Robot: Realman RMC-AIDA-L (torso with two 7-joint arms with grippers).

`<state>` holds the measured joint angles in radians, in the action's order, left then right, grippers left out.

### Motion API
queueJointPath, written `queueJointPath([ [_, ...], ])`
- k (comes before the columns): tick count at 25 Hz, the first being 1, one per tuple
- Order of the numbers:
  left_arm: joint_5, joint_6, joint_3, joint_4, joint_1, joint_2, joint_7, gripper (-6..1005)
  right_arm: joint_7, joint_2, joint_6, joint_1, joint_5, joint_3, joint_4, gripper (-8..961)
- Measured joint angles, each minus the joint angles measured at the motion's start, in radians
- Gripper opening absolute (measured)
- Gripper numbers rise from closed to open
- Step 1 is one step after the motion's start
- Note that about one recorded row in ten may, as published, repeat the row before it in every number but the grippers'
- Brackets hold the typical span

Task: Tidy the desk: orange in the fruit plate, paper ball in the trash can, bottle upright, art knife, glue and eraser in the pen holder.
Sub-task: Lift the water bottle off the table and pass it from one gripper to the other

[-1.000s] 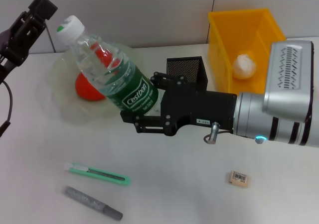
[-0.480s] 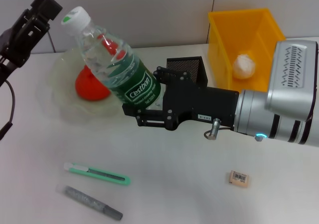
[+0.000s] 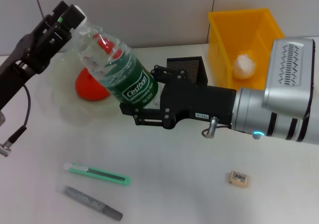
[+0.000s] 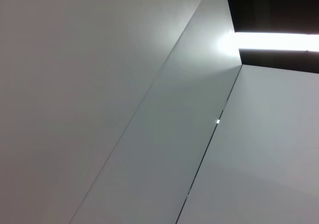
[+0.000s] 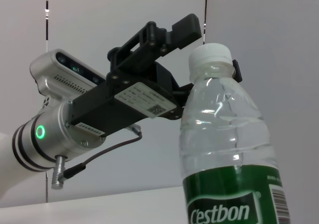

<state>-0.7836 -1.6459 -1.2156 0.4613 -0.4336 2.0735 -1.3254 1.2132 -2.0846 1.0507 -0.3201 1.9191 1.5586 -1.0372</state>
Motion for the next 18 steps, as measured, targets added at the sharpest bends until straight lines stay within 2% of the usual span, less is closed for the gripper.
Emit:
queueJointPath([
  [18, -0.002, 0.031, -0.030, -0.006, -0.014, 0.003, 0.029, 757, 0.000, -0.001, -0.009, -0.038, -0.004, 0.000, 0.021, 767],
])
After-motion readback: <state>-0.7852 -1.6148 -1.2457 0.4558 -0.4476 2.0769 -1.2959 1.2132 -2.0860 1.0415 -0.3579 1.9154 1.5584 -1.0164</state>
